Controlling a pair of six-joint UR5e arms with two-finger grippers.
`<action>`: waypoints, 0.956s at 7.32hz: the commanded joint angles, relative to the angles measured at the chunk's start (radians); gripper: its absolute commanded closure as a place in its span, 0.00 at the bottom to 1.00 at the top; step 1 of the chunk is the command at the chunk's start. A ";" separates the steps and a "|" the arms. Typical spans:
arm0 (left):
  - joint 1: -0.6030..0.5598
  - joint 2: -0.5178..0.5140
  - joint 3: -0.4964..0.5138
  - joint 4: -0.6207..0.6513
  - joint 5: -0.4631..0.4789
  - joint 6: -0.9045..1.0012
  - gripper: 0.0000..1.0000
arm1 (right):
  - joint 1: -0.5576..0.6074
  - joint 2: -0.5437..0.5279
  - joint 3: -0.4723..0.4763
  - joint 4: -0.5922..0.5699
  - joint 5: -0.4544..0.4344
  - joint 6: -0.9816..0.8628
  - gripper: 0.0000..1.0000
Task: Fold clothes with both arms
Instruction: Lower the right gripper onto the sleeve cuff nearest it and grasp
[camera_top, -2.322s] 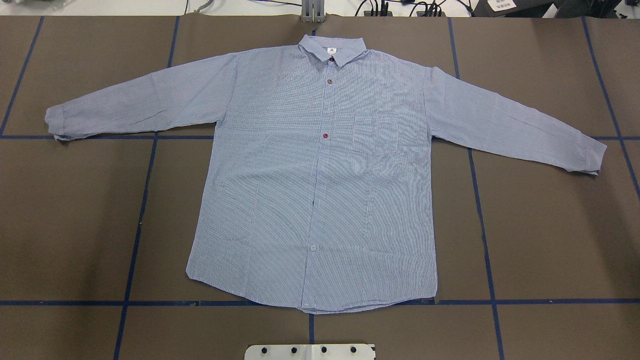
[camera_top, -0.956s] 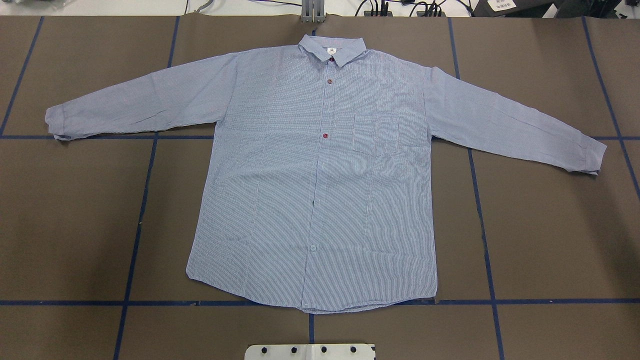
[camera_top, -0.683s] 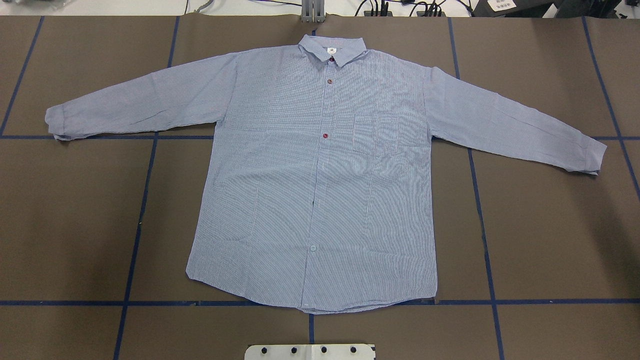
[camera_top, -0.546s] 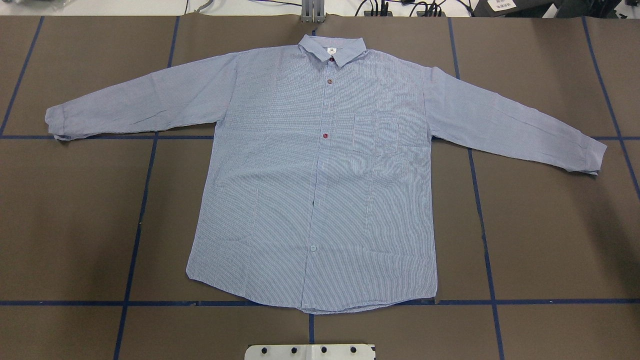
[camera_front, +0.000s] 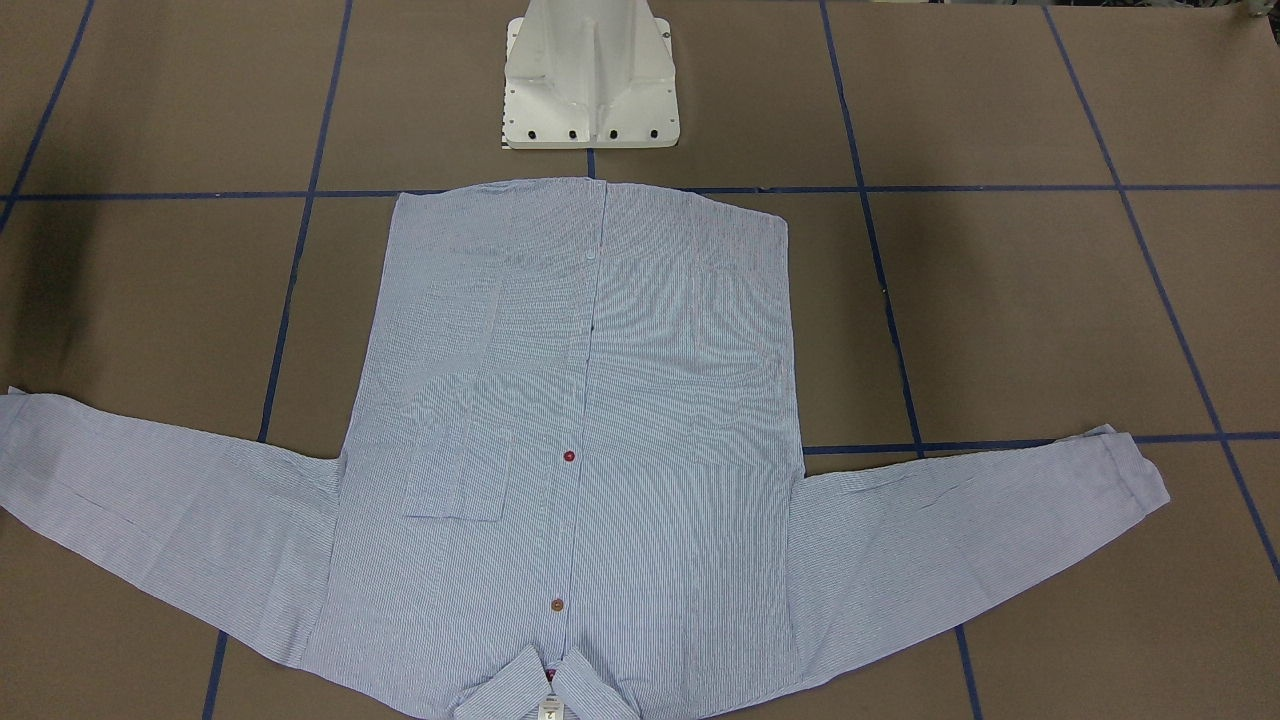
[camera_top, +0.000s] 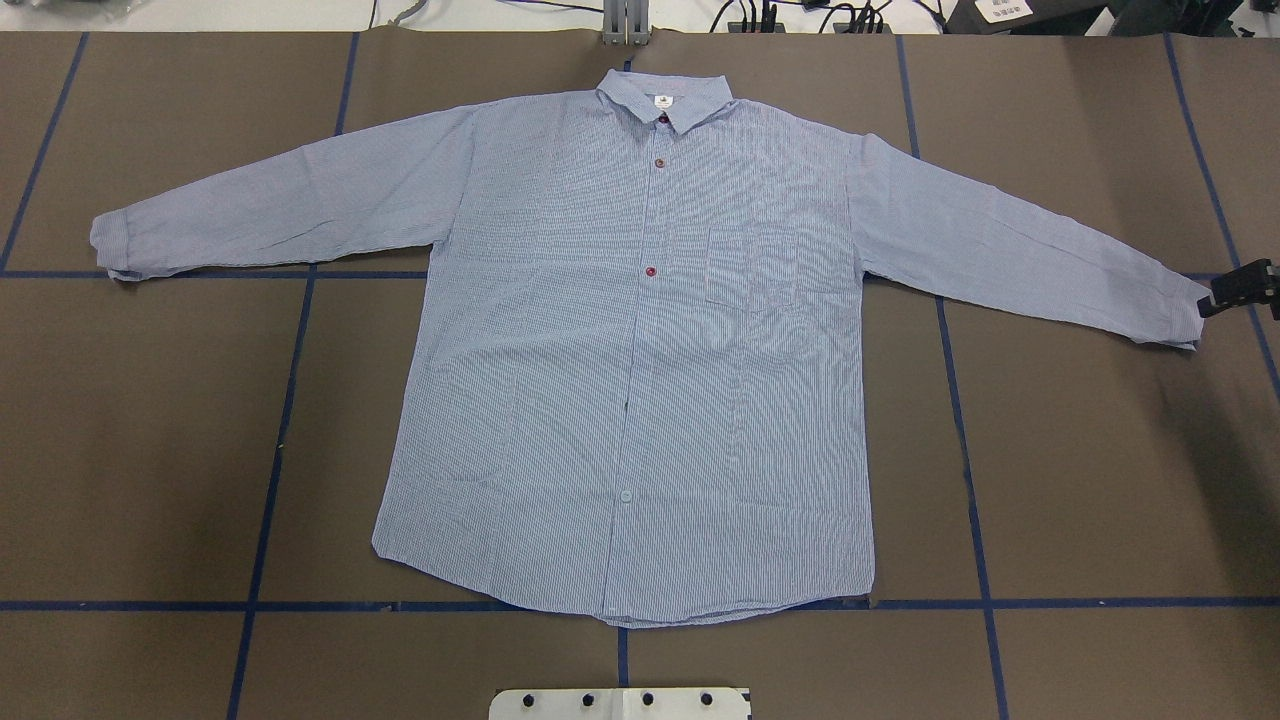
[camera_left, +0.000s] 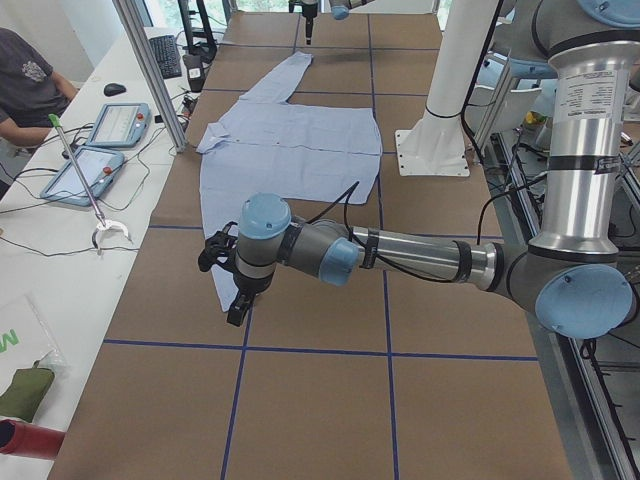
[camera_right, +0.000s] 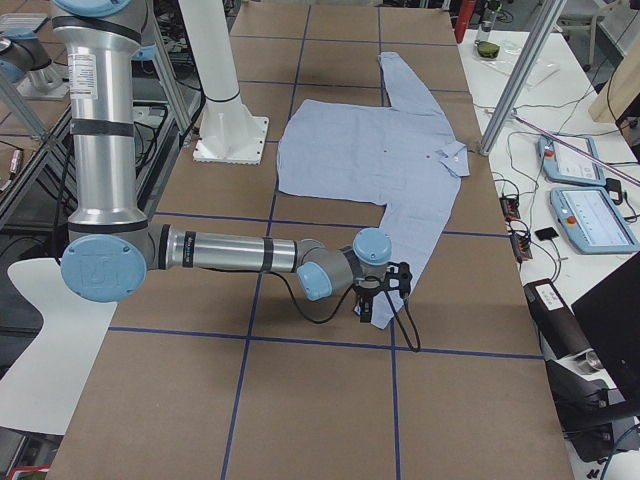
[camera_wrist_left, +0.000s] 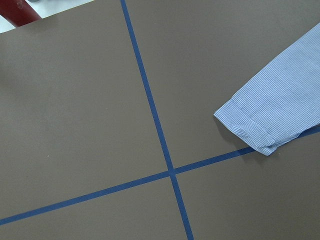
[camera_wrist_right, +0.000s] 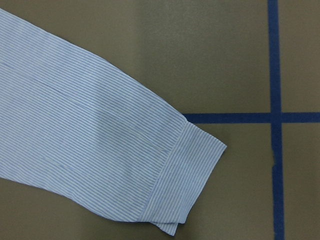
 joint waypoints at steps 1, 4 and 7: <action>0.000 0.000 -0.004 -0.017 0.000 -0.001 0.00 | -0.081 0.001 -0.008 0.025 -0.077 0.081 0.00; -0.003 0.013 -0.016 -0.022 -0.081 -0.002 0.00 | -0.081 0.022 -0.056 0.025 -0.078 0.069 0.01; -0.002 0.013 -0.023 -0.022 -0.086 -0.005 0.00 | -0.075 0.076 -0.110 0.025 -0.069 0.060 0.20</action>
